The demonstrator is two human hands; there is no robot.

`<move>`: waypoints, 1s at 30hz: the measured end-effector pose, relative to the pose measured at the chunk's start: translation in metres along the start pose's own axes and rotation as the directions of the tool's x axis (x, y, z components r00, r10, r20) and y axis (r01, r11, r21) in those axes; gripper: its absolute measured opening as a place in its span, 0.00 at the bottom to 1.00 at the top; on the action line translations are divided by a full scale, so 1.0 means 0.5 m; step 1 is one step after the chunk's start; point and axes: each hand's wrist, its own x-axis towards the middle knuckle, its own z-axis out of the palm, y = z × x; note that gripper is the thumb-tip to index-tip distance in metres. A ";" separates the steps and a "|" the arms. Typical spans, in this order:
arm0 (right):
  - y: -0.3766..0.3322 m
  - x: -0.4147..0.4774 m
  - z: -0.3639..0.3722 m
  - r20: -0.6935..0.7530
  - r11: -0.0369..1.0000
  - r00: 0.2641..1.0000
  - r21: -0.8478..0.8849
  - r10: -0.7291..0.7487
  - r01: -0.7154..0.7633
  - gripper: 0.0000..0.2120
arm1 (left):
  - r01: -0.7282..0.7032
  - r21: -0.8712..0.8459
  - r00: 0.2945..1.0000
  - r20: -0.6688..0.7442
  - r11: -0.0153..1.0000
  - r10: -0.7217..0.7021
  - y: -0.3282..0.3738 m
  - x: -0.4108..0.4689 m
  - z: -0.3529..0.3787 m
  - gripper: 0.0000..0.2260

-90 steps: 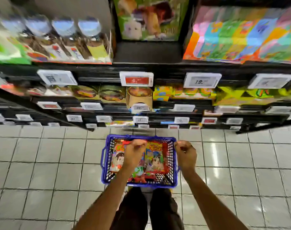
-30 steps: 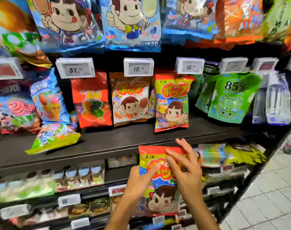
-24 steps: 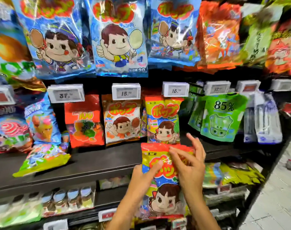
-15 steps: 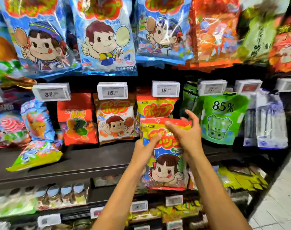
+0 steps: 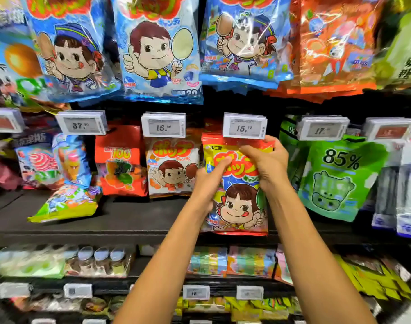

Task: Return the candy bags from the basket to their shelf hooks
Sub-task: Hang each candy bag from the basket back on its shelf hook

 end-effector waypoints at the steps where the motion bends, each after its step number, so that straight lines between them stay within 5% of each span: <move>1: 0.000 0.005 0.002 -0.002 1.000 1.000 -0.015 0.007 -0.007 0.23 | 0.007 0.002 1.000 -0.005 1.000 -0.007 0.000 0.005 0.000 0.16; 22: 0.020 0.070 0.020 0.095 0.990 0.986 0.025 0.138 -0.141 0.23 | 0.112 0.019 0.993 0.033 0.994 -0.112 0.002 0.058 -0.016 0.16; 30: 0.073 0.072 0.033 -0.130 0.984 0.986 -0.156 -0.108 0.087 0.20 | 0.067 0.130 0.997 0.036 0.989 -0.072 -0.008 0.065 -0.027 0.21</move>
